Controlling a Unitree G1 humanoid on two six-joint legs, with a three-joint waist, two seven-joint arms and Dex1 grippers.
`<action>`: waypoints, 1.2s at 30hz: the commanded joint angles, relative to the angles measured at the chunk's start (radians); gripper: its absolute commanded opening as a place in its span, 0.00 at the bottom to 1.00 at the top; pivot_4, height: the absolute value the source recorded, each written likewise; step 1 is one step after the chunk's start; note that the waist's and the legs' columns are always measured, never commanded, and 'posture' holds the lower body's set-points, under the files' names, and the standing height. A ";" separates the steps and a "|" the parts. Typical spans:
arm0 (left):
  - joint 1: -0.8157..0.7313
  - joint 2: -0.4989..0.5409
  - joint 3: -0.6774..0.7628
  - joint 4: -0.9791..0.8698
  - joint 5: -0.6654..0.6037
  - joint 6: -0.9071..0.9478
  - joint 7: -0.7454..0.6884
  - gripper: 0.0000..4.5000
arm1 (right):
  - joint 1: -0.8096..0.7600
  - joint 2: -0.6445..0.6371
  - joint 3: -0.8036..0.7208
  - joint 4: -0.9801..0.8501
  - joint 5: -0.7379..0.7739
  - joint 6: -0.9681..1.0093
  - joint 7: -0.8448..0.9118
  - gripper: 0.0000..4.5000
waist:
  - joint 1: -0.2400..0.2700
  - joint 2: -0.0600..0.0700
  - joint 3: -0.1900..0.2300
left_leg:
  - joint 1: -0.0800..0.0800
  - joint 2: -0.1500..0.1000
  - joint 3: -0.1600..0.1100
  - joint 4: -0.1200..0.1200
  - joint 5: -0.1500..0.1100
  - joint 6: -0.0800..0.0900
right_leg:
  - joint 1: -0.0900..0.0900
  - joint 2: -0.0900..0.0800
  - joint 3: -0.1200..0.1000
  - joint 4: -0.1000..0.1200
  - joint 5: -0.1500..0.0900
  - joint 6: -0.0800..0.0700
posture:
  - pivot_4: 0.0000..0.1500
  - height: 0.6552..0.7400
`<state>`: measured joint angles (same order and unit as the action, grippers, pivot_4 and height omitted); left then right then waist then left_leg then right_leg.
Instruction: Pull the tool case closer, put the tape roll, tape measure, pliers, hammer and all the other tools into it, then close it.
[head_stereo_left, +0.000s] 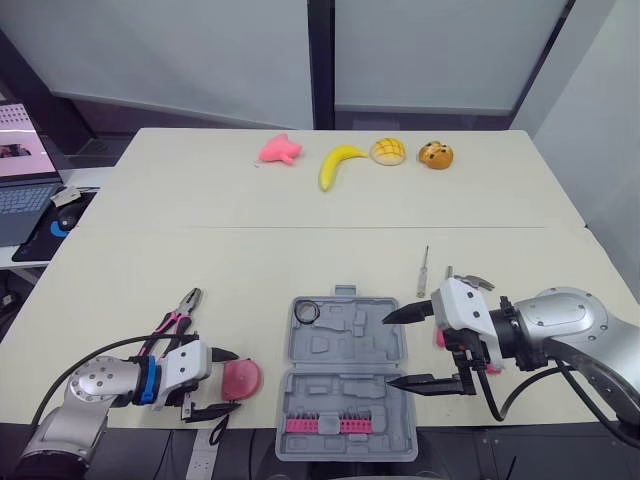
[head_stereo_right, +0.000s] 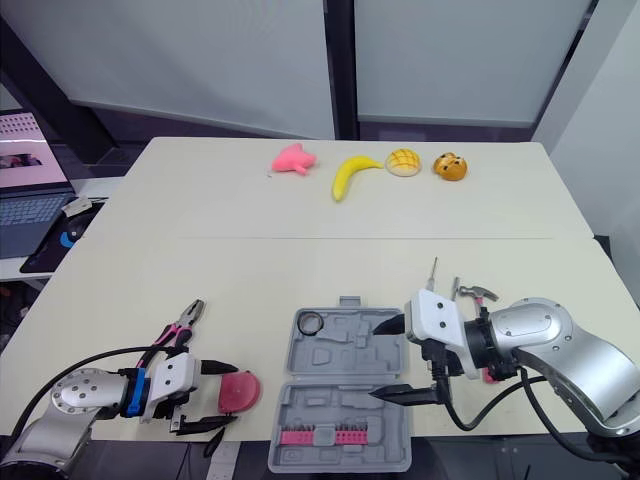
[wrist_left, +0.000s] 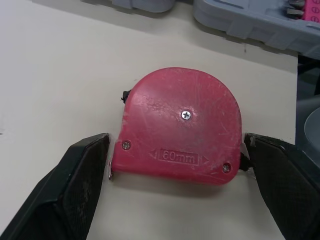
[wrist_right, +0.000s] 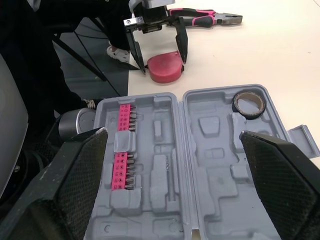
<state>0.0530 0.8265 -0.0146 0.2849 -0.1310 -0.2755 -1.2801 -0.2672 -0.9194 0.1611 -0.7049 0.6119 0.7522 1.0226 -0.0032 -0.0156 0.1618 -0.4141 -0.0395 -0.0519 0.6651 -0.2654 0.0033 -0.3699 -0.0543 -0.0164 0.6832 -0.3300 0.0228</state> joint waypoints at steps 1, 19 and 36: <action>-0.008 -0.003 -0.025 0.032 0.035 -0.024 0.024 1.00 | -0.001 -0.010 -0.022 -0.037 0.011 -0.009 0.001 1.00 | 0.000 0.000 0.000 | 0.000 0.000 0.000 0.000 0.000 0.000 | 0.000 0.000 0.000 0.000 0.000 0.000 | 1.00 0.76; -0.056 0.055 0.067 -0.249 -0.134 0.154 0.029 0.72 | 0.042 0.018 -0.067 -0.029 0.050 0.039 -0.076 1.00 | 0.005 -0.001 -0.001 | 0.003 0.000 0.000 0.001 0.001 -0.002 | 0.001 0.000 0.001 0.005 0.000 0.000 | 1.00 0.76; -0.355 -0.004 -0.133 -0.513 -0.111 0.426 0.054 0.72 | -0.193 0.824 -0.309 0.372 0.468 0.862 -0.850 1.00 | -0.025 0.000 -0.001 | 0.003 -0.001 0.001 0.000 0.003 -0.004 | -0.004 0.001 0.004 0.015 0.000 -0.001 | 1.00 0.76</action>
<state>-0.2891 0.8256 -0.1497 -0.1958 -0.2440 0.1460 -1.2359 -0.4483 -0.1119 -0.1261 -0.3410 1.0348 1.6066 0.2053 -0.0285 -0.0157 0.1612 -0.4108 -0.0405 -0.0507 0.6647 -0.2627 -0.0005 -0.3738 -0.0530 -0.0124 0.6985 -0.3304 0.0221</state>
